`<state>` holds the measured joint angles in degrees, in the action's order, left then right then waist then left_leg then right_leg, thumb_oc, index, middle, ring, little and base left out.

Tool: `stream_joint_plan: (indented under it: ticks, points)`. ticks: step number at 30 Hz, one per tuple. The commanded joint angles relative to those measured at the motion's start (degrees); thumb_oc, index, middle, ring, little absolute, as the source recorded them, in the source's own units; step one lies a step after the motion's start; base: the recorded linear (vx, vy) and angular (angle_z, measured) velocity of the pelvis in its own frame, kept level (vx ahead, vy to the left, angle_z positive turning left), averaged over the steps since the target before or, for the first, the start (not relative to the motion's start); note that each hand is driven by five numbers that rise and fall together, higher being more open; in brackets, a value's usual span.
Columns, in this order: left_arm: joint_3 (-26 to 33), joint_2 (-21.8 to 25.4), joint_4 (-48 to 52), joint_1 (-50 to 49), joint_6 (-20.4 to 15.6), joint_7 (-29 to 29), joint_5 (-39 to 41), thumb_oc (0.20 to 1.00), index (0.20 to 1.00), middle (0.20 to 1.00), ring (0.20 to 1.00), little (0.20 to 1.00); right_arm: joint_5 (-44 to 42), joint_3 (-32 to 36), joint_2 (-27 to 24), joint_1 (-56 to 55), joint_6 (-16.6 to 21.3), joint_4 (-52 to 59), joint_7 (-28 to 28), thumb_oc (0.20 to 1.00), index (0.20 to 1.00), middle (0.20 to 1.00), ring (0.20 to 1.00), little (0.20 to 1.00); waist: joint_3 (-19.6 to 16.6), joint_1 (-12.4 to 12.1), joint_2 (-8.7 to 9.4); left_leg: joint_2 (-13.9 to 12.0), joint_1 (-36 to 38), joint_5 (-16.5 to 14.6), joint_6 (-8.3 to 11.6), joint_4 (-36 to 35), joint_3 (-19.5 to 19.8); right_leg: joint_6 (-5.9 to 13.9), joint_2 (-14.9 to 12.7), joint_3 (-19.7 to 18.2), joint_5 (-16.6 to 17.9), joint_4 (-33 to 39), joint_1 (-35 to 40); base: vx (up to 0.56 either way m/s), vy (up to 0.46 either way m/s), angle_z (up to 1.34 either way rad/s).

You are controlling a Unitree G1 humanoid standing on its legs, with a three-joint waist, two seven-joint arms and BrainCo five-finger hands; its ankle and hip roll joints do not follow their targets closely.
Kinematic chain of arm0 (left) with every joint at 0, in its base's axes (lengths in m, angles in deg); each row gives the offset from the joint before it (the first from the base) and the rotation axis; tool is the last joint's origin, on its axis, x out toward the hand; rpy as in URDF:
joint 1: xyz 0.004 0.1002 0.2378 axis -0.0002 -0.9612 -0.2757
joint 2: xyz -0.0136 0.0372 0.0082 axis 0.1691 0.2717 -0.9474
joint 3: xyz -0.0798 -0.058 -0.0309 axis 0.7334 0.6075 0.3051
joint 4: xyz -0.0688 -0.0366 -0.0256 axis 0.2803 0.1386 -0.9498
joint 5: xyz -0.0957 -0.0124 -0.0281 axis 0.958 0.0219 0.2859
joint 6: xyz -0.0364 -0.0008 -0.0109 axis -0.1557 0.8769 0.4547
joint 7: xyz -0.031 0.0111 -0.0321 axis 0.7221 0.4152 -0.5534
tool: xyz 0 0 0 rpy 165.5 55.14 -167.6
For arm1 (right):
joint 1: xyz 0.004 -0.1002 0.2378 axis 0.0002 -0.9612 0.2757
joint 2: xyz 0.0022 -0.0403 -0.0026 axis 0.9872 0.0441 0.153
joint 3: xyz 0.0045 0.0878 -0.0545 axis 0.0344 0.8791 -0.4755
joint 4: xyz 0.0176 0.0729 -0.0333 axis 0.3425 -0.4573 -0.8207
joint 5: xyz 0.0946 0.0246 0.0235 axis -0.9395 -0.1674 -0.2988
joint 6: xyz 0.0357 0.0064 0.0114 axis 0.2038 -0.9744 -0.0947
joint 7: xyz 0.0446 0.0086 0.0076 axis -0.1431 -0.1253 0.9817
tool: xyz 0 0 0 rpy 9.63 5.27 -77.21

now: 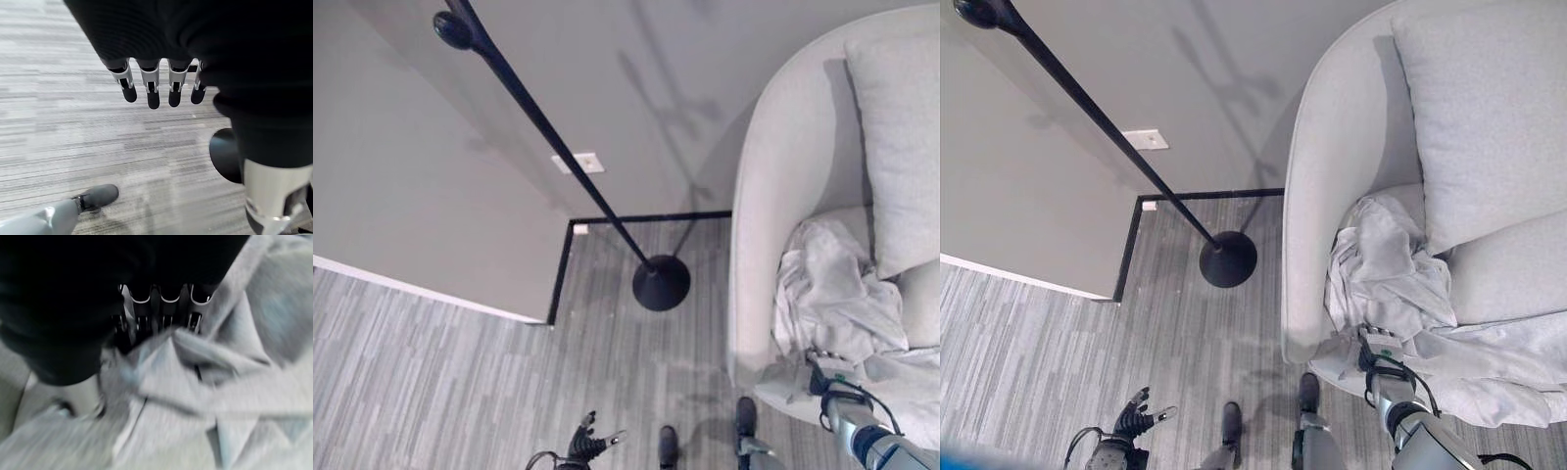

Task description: Hang the clothes on the sofa on the clothes rack.

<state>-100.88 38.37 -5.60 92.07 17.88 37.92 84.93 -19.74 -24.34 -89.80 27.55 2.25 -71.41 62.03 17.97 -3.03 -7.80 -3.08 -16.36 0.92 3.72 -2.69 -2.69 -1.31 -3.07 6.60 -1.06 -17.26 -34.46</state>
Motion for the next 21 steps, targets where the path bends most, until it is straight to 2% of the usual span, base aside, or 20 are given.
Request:
stream_joint_plan:
  ticks: [1,3,6,9,12,14,16,21]
  points:
    - [0.7,1.8,0.2,-1.2,-0.9,1.9,0.2,1.000,1.000,1.000,1.000,1.000,0.8,-0.5,-0.3,-2.7,-1.4,-3.0,-0.6,0.200,0.200,0.200,0.200,0.200,-2.5,-0.2,3.60,1.0,3.8,-1.3,0.15,-0.1,0.9,7.19,-2.8,-5.6,3.1,10.6,9.1,0.00,0.000,0.00]
    - [0.7,2.0,-0.5,-1.5,-0.2,2.5,-2.6,1.000,1.000,1.000,1.000,1.000,-2.1,3.5,-2.3,-5.7,-0.6,-0.8,-2.0,0.200,0.200,0.200,0.200,0.200,-2.9,0.9,4.65,1.4,6.2,-2.2,-0.27,-0.6,0.7,7.62,-3.3,-5.7,3.5,11.1,11.2,0.02,0.037,0.03]
    - [0.6,2.2,-0.6,-1.5,0.0,2.6,-3.8,1.000,1.000,1.000,1.000,1.000,-4.5,6.1,-3.3,-7.5,0.2,1.0,-3.1,0.200,0.200,0.200,0.200,0.200,-3.1,1.5,5.21,1.4,7.7,-2.5,-0.41,-1.0,0.4,7.83,-3.5,-5.9,3.8,11.6,12.5,0.02,0.021,0.01]
    - [0.8,2.7,-0.3,-2.2,0.6,2.6,-5.5,1.000,1.000,1.000,1.000,1.000,-9.4,11.3,-4.6,-11.4,1.7,6.0,-5.1,0.200,0.200,0.200,0.200,0.200,-4.1,2.9,6.15,1.5,10.2,-3.0,-0.70,-1.8,-0.5,8.16,-3.7,-6.4,4.5,12.6,14.6,0.06,0.027,-0.07]
    - [1.5,3.3,1.4,-4.1,0.9,1.9,-6.3,1.000,1.000,1.000,1.000,1.000,-11.1,17.3,-8.7,-16.6,2.4,18.1,-6.5,0.200,0.200,0.200,0.200,0.200,-5.1,4.1,6.89,1.7,12.8,-3.8,-1.07,-2.3,-1.4,8.52,-3.5,-7.0,4.7,13.2,16.7,0.05,0.033,-0.19]
    - [2.4,3.5,2.8,-5.3,1.2,1.4,-7.0,1.000,1.000,1.000,1.000,1.000,-16.0,25.4,-10.9,-20.2,3.7,28.7,-7.7,0.200,0.200,0.200,0.200,0.200,-6.3,5.3,7.19,2.2,15.2,-4.7,-1.51,-2.3,-1.9,8.76,-3.5,-7.4,5.0,13.5,19.0,0.05,0.062,-0.29]
    - [2.7,3.0,3.6,-5.1,1.5,0.4,-8.2,1.000,1.000,1.000,1.000,1.000,-13.7,31.3,-14.2,-23.5,4.4,38.7,-9.5,0.200,0.200,0.200,0.200,0.200,-8.0,6.4,7.64,2.4,17.4,-5.2,-1.99,-2.3,-2.2,8.98,-3.6,-7.8,5.0,13.4,21.1,0.03,0.040,-0.20]
    - [2.6,2.3,7.2,-4.7,2.2,-0.5,-8.0,1.000,1.000,1.000,1.000,1.000,-14.9,38.2,-13.2,-27.1,5.8,51.9,-9.1,0.200,0.200,0.200,0.200,0.200,-10.2,7.2,8.53,2.6,19.5,-5.9,-2.52,-2.3,-2.4,9.26,-3.7,-8.0,5.0,13.3,23.4,0.01,0.018,-0.11]
